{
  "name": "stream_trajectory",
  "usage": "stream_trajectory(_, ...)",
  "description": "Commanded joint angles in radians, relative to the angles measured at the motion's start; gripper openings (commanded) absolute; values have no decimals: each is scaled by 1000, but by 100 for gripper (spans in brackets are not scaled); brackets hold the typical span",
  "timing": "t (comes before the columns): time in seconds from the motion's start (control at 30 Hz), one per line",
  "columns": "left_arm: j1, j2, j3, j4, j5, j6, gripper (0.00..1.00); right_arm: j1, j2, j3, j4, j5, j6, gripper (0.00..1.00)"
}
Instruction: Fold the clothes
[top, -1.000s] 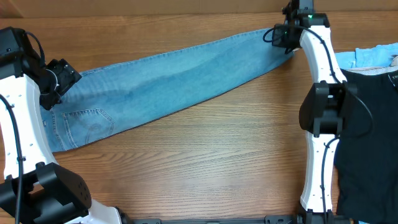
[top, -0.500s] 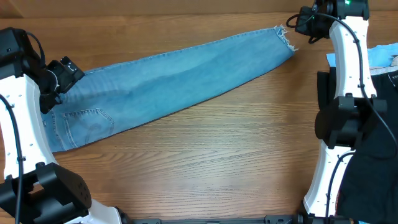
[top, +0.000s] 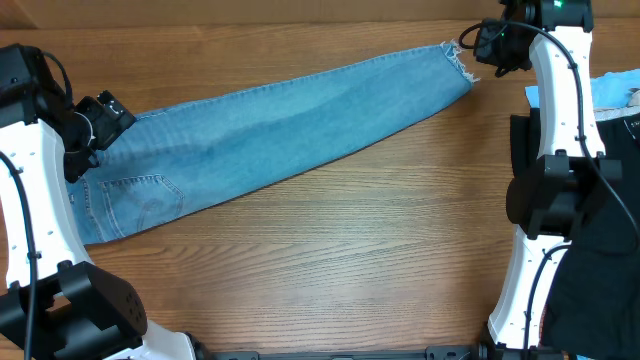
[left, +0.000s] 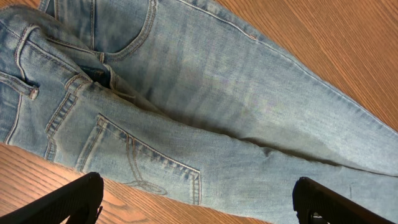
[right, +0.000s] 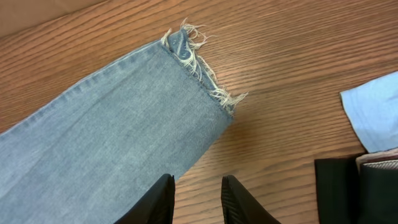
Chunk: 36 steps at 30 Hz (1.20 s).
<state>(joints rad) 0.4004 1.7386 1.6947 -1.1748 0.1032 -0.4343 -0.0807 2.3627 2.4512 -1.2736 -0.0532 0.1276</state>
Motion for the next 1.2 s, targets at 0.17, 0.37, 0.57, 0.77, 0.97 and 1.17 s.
stream_trajectory(0.17, -3, -5, -11, 1, -6, 8, 100, 5, -42, 3, 65, -129, 0, 4)
stream_trajectory(0.37, -3, -5, -11, 1, -7, 8, 100, 59, 37, 2, 325, -129, -4, 4)
stream_trajectory(0.57, -3, -5, -11, 1, -7, 8, 100, 114, 296, 2, 523, -132, -32, 4)
stream_trajectory(0.77, -3, -5, -11, 1, -7, 8, 100, 106, 384, 2, 501, -110, -57, 4)
stream_trajectory(0.97, -3, -5, -11, 1, -6, 8, 100, 90, 384, 2, 333, 19, -114, 4)
stream_trajectory(1.17, -3, -5, -11, 1, -6, 8, 100, 10, 384, 2, 98, 19, -113, 4)
